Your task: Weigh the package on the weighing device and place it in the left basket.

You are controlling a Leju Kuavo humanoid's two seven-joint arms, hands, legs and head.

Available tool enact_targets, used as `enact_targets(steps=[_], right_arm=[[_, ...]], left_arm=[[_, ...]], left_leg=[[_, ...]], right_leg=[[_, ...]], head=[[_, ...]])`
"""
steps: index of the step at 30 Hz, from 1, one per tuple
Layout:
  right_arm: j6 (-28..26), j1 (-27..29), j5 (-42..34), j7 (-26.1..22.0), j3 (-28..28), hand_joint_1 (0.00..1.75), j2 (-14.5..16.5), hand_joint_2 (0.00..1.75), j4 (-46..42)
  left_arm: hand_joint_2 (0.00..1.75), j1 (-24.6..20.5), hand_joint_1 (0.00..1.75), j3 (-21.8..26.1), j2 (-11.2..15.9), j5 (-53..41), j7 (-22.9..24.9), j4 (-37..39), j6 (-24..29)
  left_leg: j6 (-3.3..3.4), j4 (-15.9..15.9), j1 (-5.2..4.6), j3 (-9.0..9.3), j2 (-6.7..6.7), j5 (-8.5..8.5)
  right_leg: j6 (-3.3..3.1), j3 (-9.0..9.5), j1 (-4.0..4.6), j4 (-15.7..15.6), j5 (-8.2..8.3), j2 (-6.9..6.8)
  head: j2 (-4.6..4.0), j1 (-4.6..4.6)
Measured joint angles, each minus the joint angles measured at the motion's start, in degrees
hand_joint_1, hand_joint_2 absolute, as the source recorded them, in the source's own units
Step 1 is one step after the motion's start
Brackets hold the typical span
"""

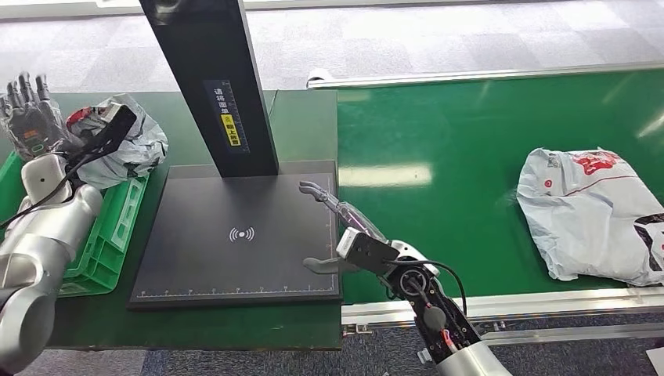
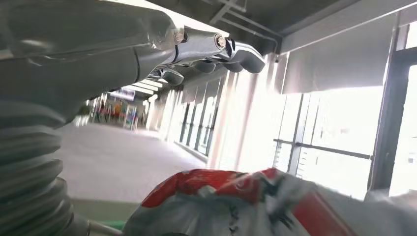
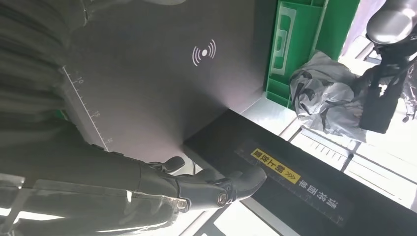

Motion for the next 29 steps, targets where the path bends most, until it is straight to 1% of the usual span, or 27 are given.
enact_targets(steps=[2, 6, 9, 12, 15, 17, 19, 23, 25, 28, 29], right_arm=[[-0.2, 0.3, 0.2, -0.2, 0.0, 0.00, -0.2, 1.75, 0.0], [-0.5, 0.7, 0.2, -0.5, 0.0, 0.00, -0.5, 1.75, 0.0], [-0.8, 0.8, 0.3, -0.7, 0.0, 0.00, -0.7, 1.75, 0.0], [-1.3, 1.0, 0.4, -0.9, 0.0, 0.00, -0.9, 1.75, 0.0], [-1.6, 1.2, 0.6, -1.0, 0.0, 0.00, -1.0, 1.75, -0.3], [-1.7, 1.5, 0.6, -0.9, 0.0, 0.00, -1.2, 1.75, -0.8], [-1.8, 1.7, 0.6, -0.5, -0.1, 0.00, -1.4, 1.75, -1.3], [-1.6, 1.6, 0.4, 0.4, -0.1, 0.00, -1.6, 1.75, -2.1], [-1.3, 1.5, 0.3, 0.6, -0.2, 0.00, -1.7, 1.75, -2.4], [-0.9, 1.5, 0.3, 0.6, -0.2, 0.00, -1.9, 1.75, -2.7], [-0.9, 1.5, 0.3, 0.6, -0.3, 0.00, -1.9, 1.75, -2.7]], left_arm=[[1.75, 1.3, 0.00, 2.9, -0.8, 5.1, -5.4, -2.4, 0.0], [1.75, 3.5, 0.00, 10.1, -3.1, 18.5, -19.4, -7.0, 0.0], [1.75, 5.8, 0.00, 13.5, -5.4, 29.3, -27.7, -10.8, -0.4], [1.75, 11.1, 0.00, 14.3, -8.8, 45.5, -35.7, -18.9, -1.4], [1.75, 19.0, 0.00, 12.7, -12.6, 57.5, -41.2, -30.1, -1.4], [1.75, 24.3, 0.00, 10.6, -14.9, 62.9, -43.0, -38.0, -2.5], [1.75, 29.2, 0.00, 7.7, -17.0, 65.9, -43.1, -45.6, -5.1], [1.75, 36.3, 0.00, 0.9, -20.0, 65.5, -41.6, -55.7, -10.4], [1.75, 38.9, 0.00, -2.3, -20.8, 61.9, -39.8, -58.8, -13.0], [1.75, 41.9, 0.00, -6.7, -21.0, 50.1, -34.3, -61.0, -15.5], [1.75, 42.2, 0.00, -7.4, -21.0, 47.7, -33.1, -61.2, -15.7]], left_leg=[[0.00, 0.0, 0.00, 0.00, 0.00, 0.00], [0.00, 0.0, 0.00, 0.00, 0.00, 0.00], [0.00, 0.0, -0.01, 0.00, 0.00, 0.00], [0.01, 0.0, -0.07, 0.00, 0.00, -0.02], [0.00, 0.0, -0.09, 0.00, 0.02, -0.08], [0.01, 0.0, -0.09, 0.00, 0.03, -0.13], [0.02, 0.0, -0.09, -0.01, 0.00, -0.16], [0.04, 0.0, -0.10, -0.03, -0.03, -0.18], [0.04, 0.0, -0.09, -0.01, -0.02, -0.18], [0.04, 0.0, -0.09, -0.01, -0.04, -0.18], [0.04, 0.0, -0.09, -0.01, -0.04, -0.18]], right_leg=[[0.00, -0.01, 0.00, 0.0, 0.00, 0.00], [0.00, 0.00, 0.00, 0.0, 0.00, 0.00], [0.00, 0.00, -0.01, 0.0, 0.00, 0.00], [0.01, 0.01, -0.08, 0.0, -0.01, 0.00], [0.03, 0.00, -0.10, 0.0, -0.02, 0.02], [0.05, -0.01, -0.11, -0.1, -0.04, 0.02], [0.09, -0.01, -0.11, -0.1, -0.07, 0.01], [0.12, 0.03, -0.12, -0.1, -0.08, -0.01], [0.12, 0.03, -0.12, -0.1, -0.08, 0.00], [0.12, 0.04, -0.12, -0.1, -0.08, -0.01], [0.11, 0.04, -0.12, -0.1, -0.08, -0.01]], head=[[0.00, 0.01], [0.00, 0.02], [0.00, 0.01], [0.00, 0.01], [0.00, 0.01], [0.00, 0.00], [0.00, 0.00], [0.00, 0.00], [0.00, -0.01], [0.00, -0.01], [0.00, -0.01]])
